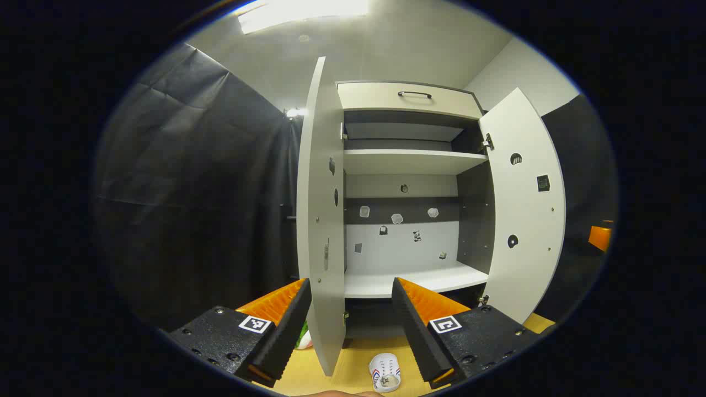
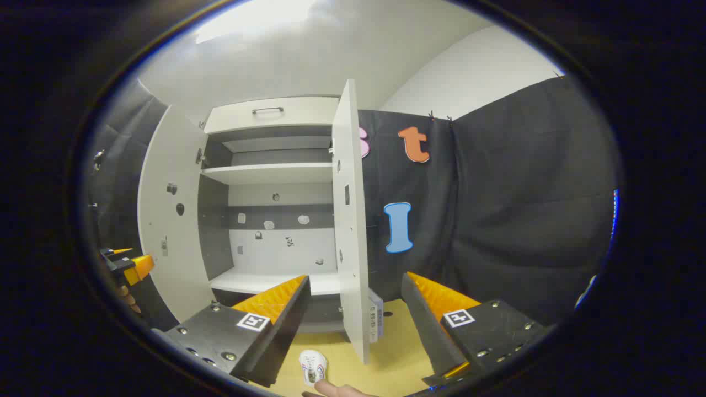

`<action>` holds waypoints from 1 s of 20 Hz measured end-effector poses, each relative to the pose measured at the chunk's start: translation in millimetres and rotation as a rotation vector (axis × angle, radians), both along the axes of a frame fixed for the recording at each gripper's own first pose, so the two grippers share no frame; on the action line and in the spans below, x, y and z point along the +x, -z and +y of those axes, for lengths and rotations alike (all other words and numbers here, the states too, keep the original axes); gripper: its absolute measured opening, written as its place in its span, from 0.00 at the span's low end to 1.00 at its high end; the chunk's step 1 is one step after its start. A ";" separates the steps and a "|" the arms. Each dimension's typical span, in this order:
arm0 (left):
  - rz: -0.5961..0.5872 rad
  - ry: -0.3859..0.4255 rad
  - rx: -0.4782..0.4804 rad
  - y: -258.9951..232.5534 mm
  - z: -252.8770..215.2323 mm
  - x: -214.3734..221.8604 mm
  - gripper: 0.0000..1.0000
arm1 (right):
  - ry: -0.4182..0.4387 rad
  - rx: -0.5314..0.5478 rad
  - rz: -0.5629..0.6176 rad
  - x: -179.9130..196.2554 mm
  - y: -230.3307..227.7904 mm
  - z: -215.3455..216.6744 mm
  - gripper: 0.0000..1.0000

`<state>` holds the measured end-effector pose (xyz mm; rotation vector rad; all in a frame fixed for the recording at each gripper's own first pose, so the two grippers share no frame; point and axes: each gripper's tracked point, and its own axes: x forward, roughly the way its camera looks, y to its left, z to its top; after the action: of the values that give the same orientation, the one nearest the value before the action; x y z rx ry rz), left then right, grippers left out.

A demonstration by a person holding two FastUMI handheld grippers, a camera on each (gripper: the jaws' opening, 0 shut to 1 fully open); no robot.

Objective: Grab one shoe with the right hand and put it into the shoe cabinet, grab the other shoe with the left hand and put it into the shoe cabinet; then close the right door with the right hand and the left door with the left hand.

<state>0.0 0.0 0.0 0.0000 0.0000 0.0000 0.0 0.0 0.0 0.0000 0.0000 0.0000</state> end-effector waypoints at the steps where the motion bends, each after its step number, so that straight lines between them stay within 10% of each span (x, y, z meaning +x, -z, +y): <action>1: 0.005 0.004 -0.003 2.2 -1.0 0.2 0.89 | 0.000 -0.004 -0.002 0.3 0.9 -0.9 0.98; 14: 0.044 0.048 -0.078 25.1 4.8 10.1 0.85 | 0.044 -0.070 -0.018 1.1 2.6 13.0 0.99; 20: 0.046 0.068 -0.115 32.2 16.2 -3.7 0.89 | -0.069 0.006 0.019 33.7 26.9 48.7 0.98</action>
<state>-3.7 16.2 -32.2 -0.1147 0.0456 -0.0678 33.7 48.7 -26.9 0.0059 0.0190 0.0687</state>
